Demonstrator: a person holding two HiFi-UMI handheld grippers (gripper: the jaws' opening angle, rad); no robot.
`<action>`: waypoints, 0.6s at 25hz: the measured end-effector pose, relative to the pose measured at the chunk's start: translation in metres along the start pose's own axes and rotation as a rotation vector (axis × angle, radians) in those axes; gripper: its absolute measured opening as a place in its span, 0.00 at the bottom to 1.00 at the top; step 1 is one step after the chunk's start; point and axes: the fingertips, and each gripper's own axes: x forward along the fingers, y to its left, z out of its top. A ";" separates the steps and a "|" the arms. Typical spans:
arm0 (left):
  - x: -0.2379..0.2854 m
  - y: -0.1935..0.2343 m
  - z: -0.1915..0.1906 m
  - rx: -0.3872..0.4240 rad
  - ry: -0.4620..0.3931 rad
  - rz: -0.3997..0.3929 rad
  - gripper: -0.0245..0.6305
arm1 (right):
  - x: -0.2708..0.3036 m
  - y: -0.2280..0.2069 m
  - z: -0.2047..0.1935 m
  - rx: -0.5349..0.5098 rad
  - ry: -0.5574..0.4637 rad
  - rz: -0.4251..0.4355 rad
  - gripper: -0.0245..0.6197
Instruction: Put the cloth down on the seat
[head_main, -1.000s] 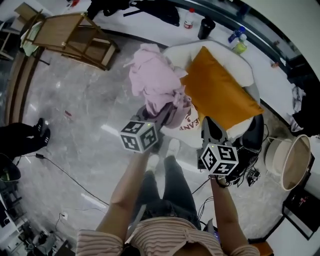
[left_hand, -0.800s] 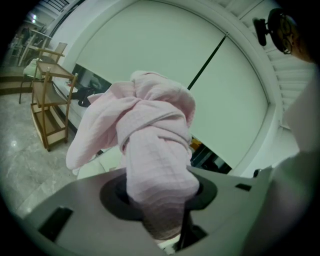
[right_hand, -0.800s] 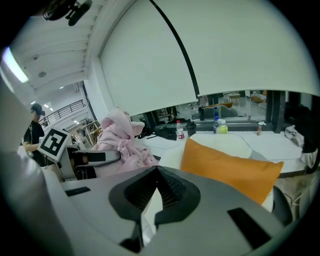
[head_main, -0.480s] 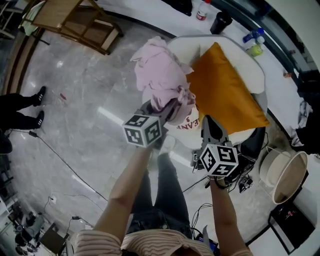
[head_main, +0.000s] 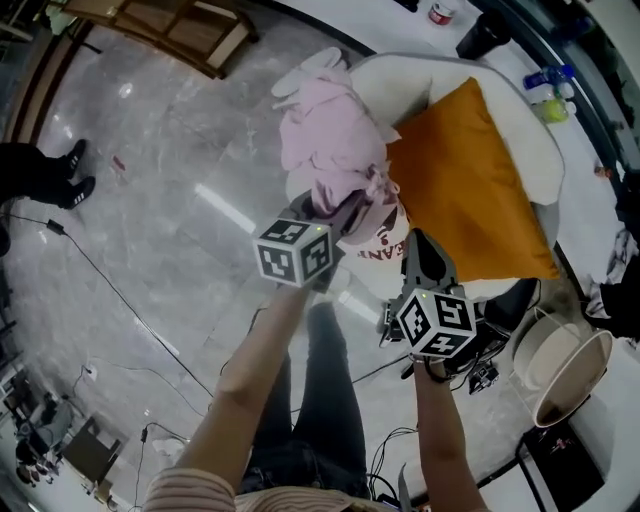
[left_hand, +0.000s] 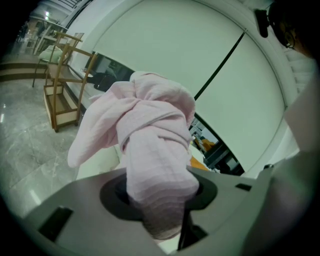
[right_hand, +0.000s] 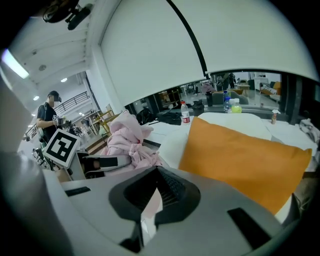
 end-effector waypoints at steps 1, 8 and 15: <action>0.003 0.006 -0.004 -0.005 0.004 0.004 0.31 | 0.006 0.000 -0.004 -0.004 0.004 0.004 0.05; 0.026 0.037 -0.033 -0.026 0.029 0.028 0.31 | 0.036 -0.013 -0.030 -0.021 0.022 0.000 0.05; 0.043 0.054 -0.052 -0.055 0.036 0.043 0.31 | 0.051 -0.026 -0.056 0.018 0.062 -0.003 0.05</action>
